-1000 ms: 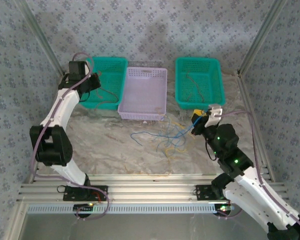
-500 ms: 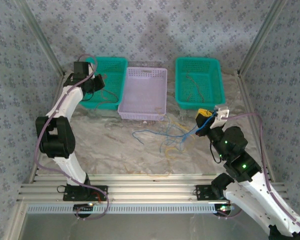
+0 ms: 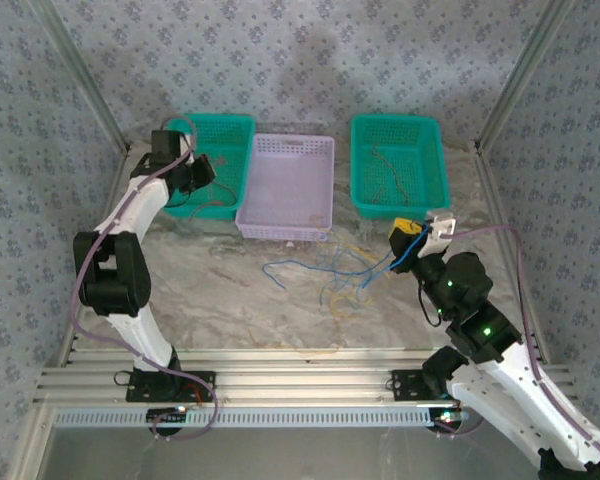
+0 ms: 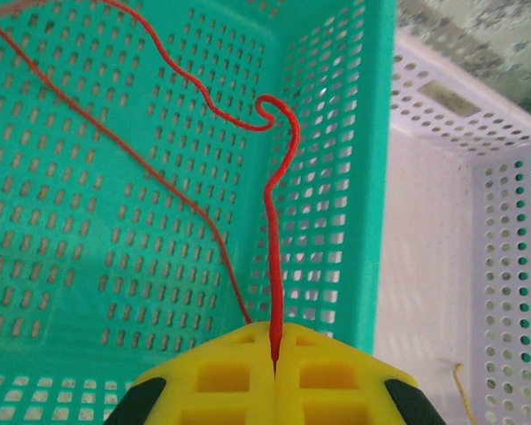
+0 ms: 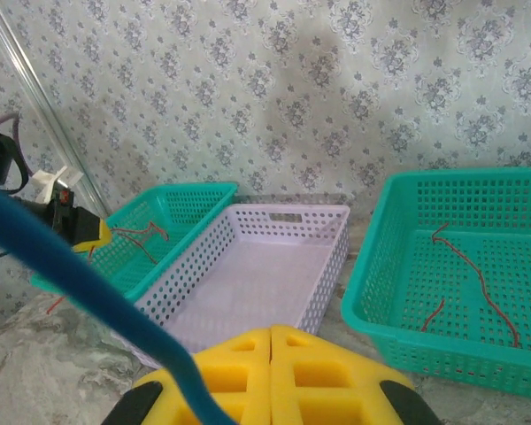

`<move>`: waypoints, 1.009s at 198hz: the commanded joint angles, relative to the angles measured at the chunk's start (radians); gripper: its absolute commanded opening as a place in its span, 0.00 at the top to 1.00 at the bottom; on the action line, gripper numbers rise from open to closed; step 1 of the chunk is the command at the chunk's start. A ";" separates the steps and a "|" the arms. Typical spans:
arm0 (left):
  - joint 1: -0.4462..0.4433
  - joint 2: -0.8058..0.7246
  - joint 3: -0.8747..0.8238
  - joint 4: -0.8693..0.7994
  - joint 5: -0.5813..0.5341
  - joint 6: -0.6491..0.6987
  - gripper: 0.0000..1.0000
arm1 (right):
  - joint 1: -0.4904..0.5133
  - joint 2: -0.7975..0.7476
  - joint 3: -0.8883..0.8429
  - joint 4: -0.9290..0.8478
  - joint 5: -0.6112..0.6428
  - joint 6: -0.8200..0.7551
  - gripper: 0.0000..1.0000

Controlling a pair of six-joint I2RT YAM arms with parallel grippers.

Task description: Untangle the cables

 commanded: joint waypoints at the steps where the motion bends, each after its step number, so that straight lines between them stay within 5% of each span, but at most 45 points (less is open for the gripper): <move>1: -0.005 0.003 -0.003 0.006 0.000 -0.014 1.00 | 0.008 -0.005 -0.010 -0.001 0.019 -0.003 1.00; 24: -0.005 0.005 -0.002 -0.011 -0.020 -0.017 0.92 | 0.008 -0.007 -0.011 -0.001 0.023 -0.006 1.00; 69: -0.005 -0.044 0.014 -0.025 -0.036 -0.034 0.34 | 0.009 -0.011 -0.006 -0.038 0.091 -0.002 1.00; 87: -0.006 -0.070 0.054 -0.064 -0.048 -0.037 0.22 | 0.008 -0.010 -0.003 -0.043 0.096 0.000 1.00; 134: -0.039 -0.229 0.076 -0.094 0.009 -0.112 0.15 | 0.007 0.001 0.015 -0.012 0.029 0.032 1.00; 200: -0.321 -0.511 -0.141 -0.082 0.046 -0.221 0.08 | 0.004 0.089 0.097 -0.017 -0.053 0.063 1.00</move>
